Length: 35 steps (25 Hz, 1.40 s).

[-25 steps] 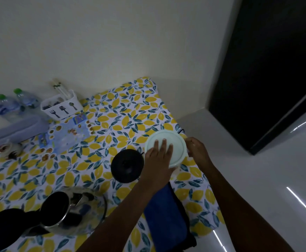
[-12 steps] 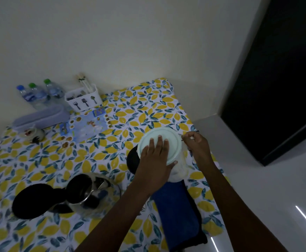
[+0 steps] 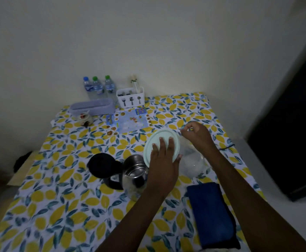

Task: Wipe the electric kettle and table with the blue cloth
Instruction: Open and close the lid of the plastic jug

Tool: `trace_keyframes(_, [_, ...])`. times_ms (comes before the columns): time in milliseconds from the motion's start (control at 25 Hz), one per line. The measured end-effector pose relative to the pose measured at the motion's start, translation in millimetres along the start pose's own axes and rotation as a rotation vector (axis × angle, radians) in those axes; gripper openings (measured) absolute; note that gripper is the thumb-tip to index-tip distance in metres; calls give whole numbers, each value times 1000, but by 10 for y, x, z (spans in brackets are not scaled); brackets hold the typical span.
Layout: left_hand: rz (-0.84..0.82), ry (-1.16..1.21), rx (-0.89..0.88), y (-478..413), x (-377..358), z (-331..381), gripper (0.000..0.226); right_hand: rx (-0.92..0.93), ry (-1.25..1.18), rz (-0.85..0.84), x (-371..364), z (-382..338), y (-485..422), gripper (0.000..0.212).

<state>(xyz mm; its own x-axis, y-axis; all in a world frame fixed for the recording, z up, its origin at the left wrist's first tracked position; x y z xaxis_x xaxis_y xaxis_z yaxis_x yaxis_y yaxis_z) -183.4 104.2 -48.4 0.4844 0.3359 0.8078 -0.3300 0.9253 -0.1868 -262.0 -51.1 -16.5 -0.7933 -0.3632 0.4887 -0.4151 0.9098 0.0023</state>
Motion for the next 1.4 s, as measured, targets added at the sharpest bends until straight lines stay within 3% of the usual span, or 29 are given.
trace_keyframes(360, [286, 298, 147, 49, 172, -160, 56, 111, 346, -44, -344, -712, -67, 16])
trace_keyframes(560, [371, 365, 177, 82, 241, -150, 79, 166, 452, -37, -430, -895, -65, 17])
trace_keyframes(720, [457, 432, 190, 116, 255, -163, 83, 193, 484, -19, -476, -979, -41, 20])
trace_keyframes(1400, [516, 458, 233, 81, 288, -121, 83, 234, 542, -17, -458, -1136, -3, 19])
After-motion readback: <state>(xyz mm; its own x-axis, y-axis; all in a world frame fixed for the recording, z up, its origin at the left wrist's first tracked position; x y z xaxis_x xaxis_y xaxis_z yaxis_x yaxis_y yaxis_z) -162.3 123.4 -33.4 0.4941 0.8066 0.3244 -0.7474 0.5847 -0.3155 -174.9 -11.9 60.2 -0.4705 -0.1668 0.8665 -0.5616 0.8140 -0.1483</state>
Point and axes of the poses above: each hand's wrist, its own y-axis away from the middle knuckle, its own x-axis out of the back of the hand, z = x × y, the point moved 1 cm from there along -y, towards the middle knuckle, and after that the axes turned 4 degrees about -x, right-handed, at the moved point
